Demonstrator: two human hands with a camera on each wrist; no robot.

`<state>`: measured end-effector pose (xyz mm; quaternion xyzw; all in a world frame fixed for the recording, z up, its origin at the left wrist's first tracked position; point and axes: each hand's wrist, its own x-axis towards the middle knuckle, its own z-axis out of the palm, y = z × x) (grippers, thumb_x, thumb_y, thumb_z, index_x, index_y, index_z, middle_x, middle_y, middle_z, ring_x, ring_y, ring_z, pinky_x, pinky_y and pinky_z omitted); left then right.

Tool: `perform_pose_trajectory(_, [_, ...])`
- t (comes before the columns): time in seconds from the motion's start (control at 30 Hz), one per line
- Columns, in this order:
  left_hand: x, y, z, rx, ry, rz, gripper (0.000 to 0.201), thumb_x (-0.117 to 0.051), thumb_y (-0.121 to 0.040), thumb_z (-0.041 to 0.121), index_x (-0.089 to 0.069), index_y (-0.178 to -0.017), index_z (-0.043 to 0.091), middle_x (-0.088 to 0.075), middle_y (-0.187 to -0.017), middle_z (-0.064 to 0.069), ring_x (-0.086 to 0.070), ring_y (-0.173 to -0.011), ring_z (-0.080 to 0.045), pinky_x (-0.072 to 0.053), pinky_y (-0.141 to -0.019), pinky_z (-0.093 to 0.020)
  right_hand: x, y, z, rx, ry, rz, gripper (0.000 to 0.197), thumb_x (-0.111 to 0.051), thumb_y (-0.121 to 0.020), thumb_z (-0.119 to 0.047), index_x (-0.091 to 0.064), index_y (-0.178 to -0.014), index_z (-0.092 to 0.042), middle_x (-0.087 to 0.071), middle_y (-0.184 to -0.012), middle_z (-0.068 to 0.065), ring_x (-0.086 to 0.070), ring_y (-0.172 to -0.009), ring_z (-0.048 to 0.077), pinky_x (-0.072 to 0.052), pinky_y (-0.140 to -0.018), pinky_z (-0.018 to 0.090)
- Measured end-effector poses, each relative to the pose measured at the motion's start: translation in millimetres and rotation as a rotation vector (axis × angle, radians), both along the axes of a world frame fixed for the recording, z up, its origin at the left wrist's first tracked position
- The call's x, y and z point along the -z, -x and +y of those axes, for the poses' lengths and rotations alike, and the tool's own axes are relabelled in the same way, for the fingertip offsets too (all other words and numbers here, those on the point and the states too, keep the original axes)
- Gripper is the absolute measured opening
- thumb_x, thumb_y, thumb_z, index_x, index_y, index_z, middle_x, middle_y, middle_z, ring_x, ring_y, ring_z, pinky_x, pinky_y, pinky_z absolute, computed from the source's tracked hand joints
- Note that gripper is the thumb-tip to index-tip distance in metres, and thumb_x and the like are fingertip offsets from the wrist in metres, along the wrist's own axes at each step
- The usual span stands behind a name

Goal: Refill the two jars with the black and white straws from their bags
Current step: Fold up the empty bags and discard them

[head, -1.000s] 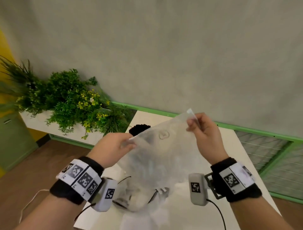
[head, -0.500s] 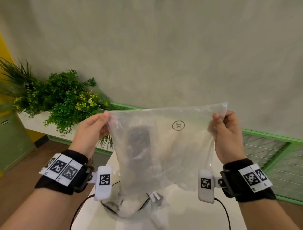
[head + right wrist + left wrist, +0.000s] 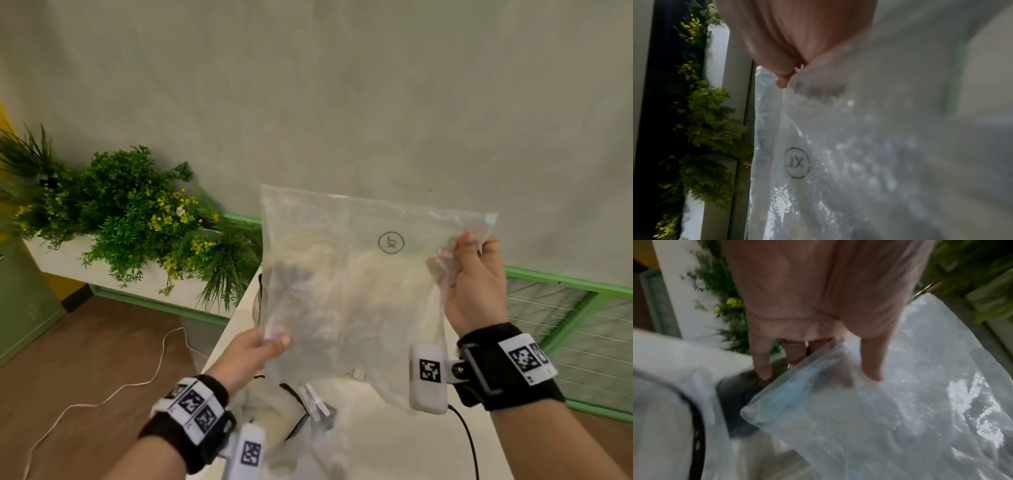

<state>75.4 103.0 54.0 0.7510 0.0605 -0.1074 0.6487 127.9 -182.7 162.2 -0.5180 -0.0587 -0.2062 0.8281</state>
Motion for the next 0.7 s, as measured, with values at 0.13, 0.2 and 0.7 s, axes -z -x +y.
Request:
perform_pose_trajectory(0.13, [-4.1,-4.8,-13.6,-0.187,0.22,-0.018,0.025,-0.058,-0.086,0.038,-0.065,-0.083,0.014,-0.071,-0.095,-0.005,-0.063,-0.098,-0.024,-0.047,-0.076,-0.036,24.0,-1.1,-12.1,-0.013,0.21,0.146,0.034,-0.046,-0.089,-0.047,-0.047,-0.109,-0.02,-0.064,-0.101,-0.001,-0.068,-0.088,0.015,-0.054,-0.088,0.036])
perform_pose_trajectory(0.2, [-10.5,-8.6,-13.5,-0.216,0.351,-0.036,0.018,-0.053,-0.093,0.027,-0.061,-0.083,0.013,-0.07,-0.087,-0.003,-0.064,-0.093,-0.023,-0.049,-0.073,-0.035,52.9,6.3,-13.5,-0.116,0.377,0.28,0.069,-0.054,-0.076,-0.068,-0.046,-0.124,-0.019,-0.065,-0.114,0.003,-0.067,-0.099,0.018,-0.053,-0.089,0.038])
perform_pose_trajectory(0.7, [41.3,-23.4,17.2,-0.307,-0.361,-0.189,0.032,-0.051,-0.093,0.041,-0.058,-0.091,0.009,-0.062,-0.078,-0.007,-0.056,-0.07,-0.021,-0.04,-0.061,-0.026,161.4,30.1,-9.1,0.068,0.935,0.396,0.016,-0.047,-0.099,-0.019,-0.051,-0.084,-0.018,-0.049,-0.065,0.003,-0.042,-0.055,0.014,-0.041,-0.048,0.032])
